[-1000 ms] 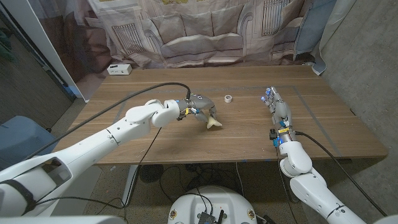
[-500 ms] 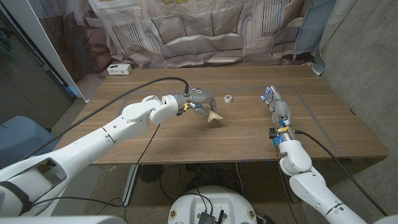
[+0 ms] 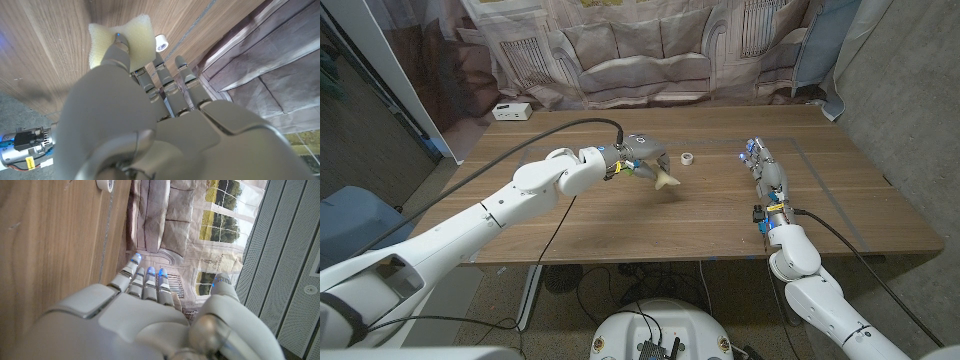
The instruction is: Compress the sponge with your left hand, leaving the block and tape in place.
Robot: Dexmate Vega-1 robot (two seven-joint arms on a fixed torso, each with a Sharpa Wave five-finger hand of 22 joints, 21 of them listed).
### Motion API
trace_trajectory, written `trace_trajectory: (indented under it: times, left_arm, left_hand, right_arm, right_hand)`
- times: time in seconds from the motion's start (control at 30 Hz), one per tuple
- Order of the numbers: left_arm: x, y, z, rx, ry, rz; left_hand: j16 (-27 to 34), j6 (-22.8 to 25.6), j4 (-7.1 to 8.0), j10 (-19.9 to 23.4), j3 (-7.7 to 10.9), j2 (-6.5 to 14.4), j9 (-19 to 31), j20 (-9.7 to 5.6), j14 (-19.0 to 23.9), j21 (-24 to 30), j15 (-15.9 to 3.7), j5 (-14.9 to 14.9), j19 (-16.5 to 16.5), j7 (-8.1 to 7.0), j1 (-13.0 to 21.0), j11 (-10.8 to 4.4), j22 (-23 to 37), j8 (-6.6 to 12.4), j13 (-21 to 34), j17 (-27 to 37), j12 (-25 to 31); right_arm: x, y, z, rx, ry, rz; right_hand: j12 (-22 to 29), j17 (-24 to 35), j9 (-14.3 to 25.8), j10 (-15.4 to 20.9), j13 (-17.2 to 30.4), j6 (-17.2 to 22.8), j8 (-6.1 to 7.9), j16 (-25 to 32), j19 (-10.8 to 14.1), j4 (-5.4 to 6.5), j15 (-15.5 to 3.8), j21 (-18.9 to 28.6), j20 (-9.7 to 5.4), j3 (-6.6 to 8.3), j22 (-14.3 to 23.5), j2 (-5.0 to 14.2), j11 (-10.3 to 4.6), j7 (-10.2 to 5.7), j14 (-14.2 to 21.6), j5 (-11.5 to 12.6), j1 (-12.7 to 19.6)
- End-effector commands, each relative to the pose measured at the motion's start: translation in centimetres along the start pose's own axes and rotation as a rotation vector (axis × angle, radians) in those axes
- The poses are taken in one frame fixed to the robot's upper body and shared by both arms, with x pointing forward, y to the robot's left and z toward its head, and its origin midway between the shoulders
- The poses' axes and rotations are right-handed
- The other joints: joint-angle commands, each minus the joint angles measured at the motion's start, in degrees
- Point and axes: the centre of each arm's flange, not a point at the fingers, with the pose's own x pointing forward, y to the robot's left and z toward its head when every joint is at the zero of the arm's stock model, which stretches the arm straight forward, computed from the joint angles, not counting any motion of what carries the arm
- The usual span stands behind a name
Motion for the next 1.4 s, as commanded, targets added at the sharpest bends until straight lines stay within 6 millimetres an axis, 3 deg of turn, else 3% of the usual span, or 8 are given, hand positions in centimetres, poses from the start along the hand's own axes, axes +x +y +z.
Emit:
trace_trajectory:
  times: [0.03, 0.1, 0.2, 0.43, 0.6, 0.97, 1.07, 1.4]
  left_arm:
    - [0.0, 0.4, 0.0, 0.002, -0.014, 0.018]
    - [0.0, 0.4, -0.1, -0.003, -0.018, 0.017]
    - [0.1, 0.4, -0.3, -0.01, -0.024, 0.012]
    - [0.5, 0.3, -0.5, -0.023, -0.035, -0.003]
    - [0.8, 0.3, -0.7, -0.028, -0.036, -0.015]
    - [1.4, 0.1, -0.9, -0.057, -0.033, -0.043]
    - [1.4, 0.1, -0.9, -0.064, -0.027, -0.044]
    - [1.4, 0.1, -1.0, -0.09, 0.005, -0.041]
  left_hand:
    - [1.13, 0.5, -0.17, 0.3, 0.67, 1.2, 0.02, -1.06, 2.63, 1.27, -5.2, -0.26, 3.07, 0.28, 1.2, -0.39, 0.3, -0.07, 0.61, 0.47, -0.19]
    - [1.21, 0.94, -0.45, 0.39, 0.78, 1.09, 0.01, -1.51, 3.09, 1.7, -5.39, -0.31, 4.07, 0.43, 1.64, -0.4, 0.39, 0.08, 0.78, 0.45, -0.17]
    - [1.18, 1.59, -0.72, 0.92, 1.33, 1.36, 0.02, -3.44, 4.45, 3.91, -5.52, -0.51, 8.97, 0.97, 2.64, -0.28, 0.78, 0.24, 1.61, 0.28, -0.07]
    - [2.06, 2.26, -1.45, 1.63, 2.5, 2.16, 0.09, -5.26, 7.03, 5.89, -6.41, -0.23, 12.98, 2.45, 5.14, 1.03, 1.05, 0.48, 2.69, 0.87, 0.26]
    - [4.43, 3.81, -1.58, 2.83, 2.74, 2.49, 0.29, -5.33, 8.41, 7.65, -6.3, -0.14, 15.18, 3.03, 8.22, 1.79, 1.51, 1.2, 4.46, 3.28, 1.14]
    - [7.38, 7.06, -1.46, 3.14, 2.44, 2.1, 0.57, -5.43, 10.94, 10.48, -5.85, -0.1, 17.7, 4.17, 11.34, 3.71, 2.29, 2.76, 7.59, 5.52, 2.22]
    - [8.8, 7.18, -1.59, 2.94, 2.44, 1.93, 0.75, -5.15, 12.26, 11.45, -5.54, -0.05, 17.78, 5.13, 12.98, 5.33, 2.59, 2.98, 9.58, 6.61, 2.92]
    - [11.34, 7.74, -1.41, 2.09, 2.48, 1.97, 2.36, -4.93, 13.65, 13.69, -5.49, 0.01, 18.19, 6.19, 15.26, 5.61, 3.39, 4.44, 13.28, 9.36, 3.9]
  right_arm:
    - [0.1, 0.1, 0.1, -0.007, 0.001, -0.001]
    - [0.1, 0.2, 0.2, -0.006, 0.0, -0.001]
    - [0.2, 0.3, 0.2, -0.007, -0.001, -0.002]
    - [0.4, 0.3, 0.2, -0.009, 0.0, -0.005]
    - [0.5, 0.3, 0.2, -0.01, -0.002, -0.007]
    - [0.7, 0.2, 0.0, -0.007, -0.005, -0.008]
    - [0.8, 0.1, 0.0, -0.006, -0.004, -0.006]
    - [0.9, 0.0, -0.1, -0.002, 0.001, -0.002]
  right_hand:
    - [0.17, 0.13, 0.12, 0.46, 0.32, 0.6, -0.01, 0.19, 0.54, 0.28, -0.04, 0.2, -0.07, -0.16, 0.24, -0.24, 0.28, -0.08, 0.75, 0.31, 0.35]
    - [0.16, 0.13, 0.12, 0.44, 0.32, 0.62, -0.01, 0.19, 0.54, 0.28, -0.03, 0.2, -0.07, -0.16, 0.24, -0.25, 0.23, -0.05, 0.79, 0.31, 0.36]
    - [0.14, 0.14, 0.12, 0.41, 0.32, 0.61, -0.02, 0.17, 0.54, 0.27, -0.04, 0.2, -0.08, -0.17, 0.24, -0.25, 0.24, -0.01, 0.75, 0.31, 0.36]
    - [0.13, 0.15, 0.12, 0.44, 0.32, 0.58, -0.04, 0.18, 0.56, 0.29, -0.07, 0.19, -0.07, -0.18, 0.24, -0.24, 0.21, -0.04, 0.82, 0.31, 0.34]
    - [0.13, 0.16, 0.12, 0.45, 0.33, 0.59, -0.05, 0.15, 0.57, 0.29, -0.01, 0.19, -0.07, -0.19, 0.24, -0.24, 0.31, -0.03, 0.77, 0.31, 0.34]
    - [0.11, 0.17, 0.12, 0.46, 0.33, 0.65, -0.05, 0.14, 0.59, 0.3, 0.02, 0.18, -0.08, -0.21, 0.24, -0.25, 0.19, -0.03, 0.83, 0.3, 0.32]
    - [0.1, 0.18, 0.12, 0.46, 0.33, 0.63, -0.06, 0.14, 0.6, 0.31, 0.03, 0.18, -0.07, -0.23, 0.24, -0.26, 0.16, -0.03, 0.84, 0.3, 0.31]
    - [0.1, 0.19, 0.12, 0.48, 0.34, 0.64, -0.07, 0.12, 0.6, 0.32, 0.01, 0.16, -0.08, -0.25, 0.24, -0.26, 0.2, -0.05, 0.85, 0.29, 0.29]
